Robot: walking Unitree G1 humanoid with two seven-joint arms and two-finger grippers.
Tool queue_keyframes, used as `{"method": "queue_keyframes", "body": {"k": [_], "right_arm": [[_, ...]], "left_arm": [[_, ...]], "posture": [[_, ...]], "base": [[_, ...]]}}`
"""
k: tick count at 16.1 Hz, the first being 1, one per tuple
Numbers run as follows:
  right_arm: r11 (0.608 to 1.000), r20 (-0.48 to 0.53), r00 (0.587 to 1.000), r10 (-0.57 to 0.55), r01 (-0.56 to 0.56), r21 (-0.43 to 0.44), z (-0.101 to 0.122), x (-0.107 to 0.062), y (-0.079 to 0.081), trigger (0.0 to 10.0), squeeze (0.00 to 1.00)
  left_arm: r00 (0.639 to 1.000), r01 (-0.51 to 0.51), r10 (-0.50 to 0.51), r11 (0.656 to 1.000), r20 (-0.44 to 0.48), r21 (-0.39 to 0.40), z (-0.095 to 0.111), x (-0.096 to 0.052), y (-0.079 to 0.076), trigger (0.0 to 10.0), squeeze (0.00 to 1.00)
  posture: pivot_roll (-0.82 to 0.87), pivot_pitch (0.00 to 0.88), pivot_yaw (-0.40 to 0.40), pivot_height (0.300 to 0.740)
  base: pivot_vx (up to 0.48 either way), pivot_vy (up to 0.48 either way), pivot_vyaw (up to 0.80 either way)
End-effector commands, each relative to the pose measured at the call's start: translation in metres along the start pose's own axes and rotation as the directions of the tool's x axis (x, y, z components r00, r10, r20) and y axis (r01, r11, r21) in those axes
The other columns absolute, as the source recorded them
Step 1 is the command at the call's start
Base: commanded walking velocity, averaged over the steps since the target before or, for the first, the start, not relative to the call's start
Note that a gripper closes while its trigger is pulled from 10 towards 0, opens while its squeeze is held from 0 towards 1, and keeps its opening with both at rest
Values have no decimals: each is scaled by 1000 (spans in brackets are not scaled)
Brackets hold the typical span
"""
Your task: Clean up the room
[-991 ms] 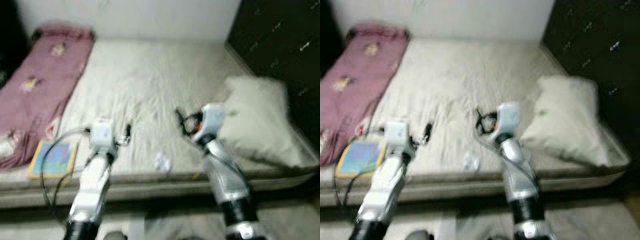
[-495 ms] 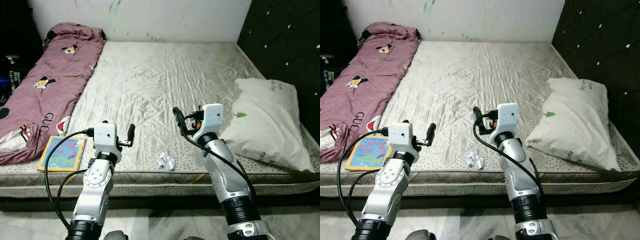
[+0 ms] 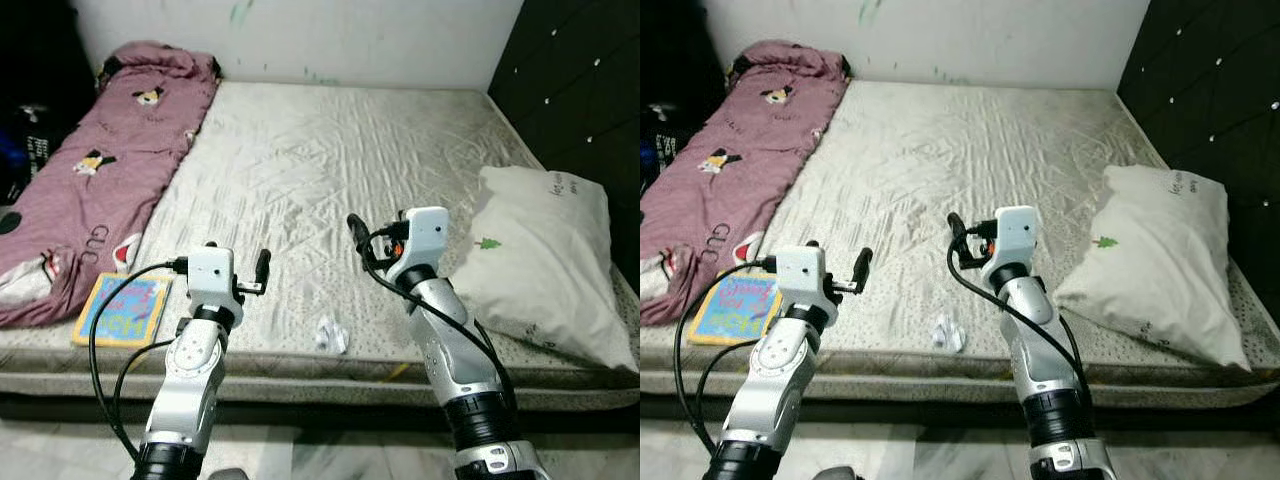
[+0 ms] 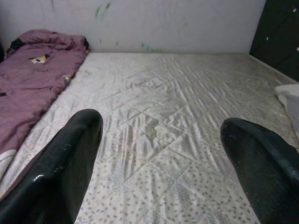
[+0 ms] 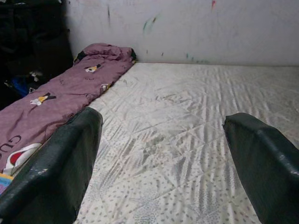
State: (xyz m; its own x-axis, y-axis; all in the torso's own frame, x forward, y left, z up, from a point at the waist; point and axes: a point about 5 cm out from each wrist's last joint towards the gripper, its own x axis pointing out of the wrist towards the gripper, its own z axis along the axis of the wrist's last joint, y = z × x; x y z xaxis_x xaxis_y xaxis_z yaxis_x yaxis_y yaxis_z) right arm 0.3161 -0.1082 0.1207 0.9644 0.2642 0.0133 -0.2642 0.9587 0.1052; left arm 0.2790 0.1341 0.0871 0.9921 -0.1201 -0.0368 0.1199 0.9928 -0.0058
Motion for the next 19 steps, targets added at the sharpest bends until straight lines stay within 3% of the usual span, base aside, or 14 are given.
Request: {"method": "queue_keyframes", "body": {"k": [1, 10, 15, 19], "right_arm": [[1000, 13, 1000, -9, 9, -1, 4, 1, -2, 10000, 0], [996, -19, 997, -78, 77, -37, -3, -1, -8, 10000, 0], [996, -39, 995, -89, 88, -10, -5, 0, -8, 10000, 0], [995, -46, 994, -97, 96, -14, -5, 0, -10, 10000, 0]], "left_arm": [[1000, 1, -1, 1000, 9, 3, 3, 0, 0, 10000, 0], [999, -32, 32, 999, 3, 12, 3, -2, 8, 10000, 0], [999, -35, 35, 999, 3, 11, 3, -2, 8, 10000, 0], [999, -33, 33, 999, 3, 8, 3, -2, 7, 10000, 0]], "posture": [[72, 0, -34, 740], [71, 0, -31, 740], [71, 0, -32, 740], [69, 0, -32, 740]], "base": [[0, 0, 0], [0, 0, 0], [0, 0, 0], [0, 0, -767]]}}
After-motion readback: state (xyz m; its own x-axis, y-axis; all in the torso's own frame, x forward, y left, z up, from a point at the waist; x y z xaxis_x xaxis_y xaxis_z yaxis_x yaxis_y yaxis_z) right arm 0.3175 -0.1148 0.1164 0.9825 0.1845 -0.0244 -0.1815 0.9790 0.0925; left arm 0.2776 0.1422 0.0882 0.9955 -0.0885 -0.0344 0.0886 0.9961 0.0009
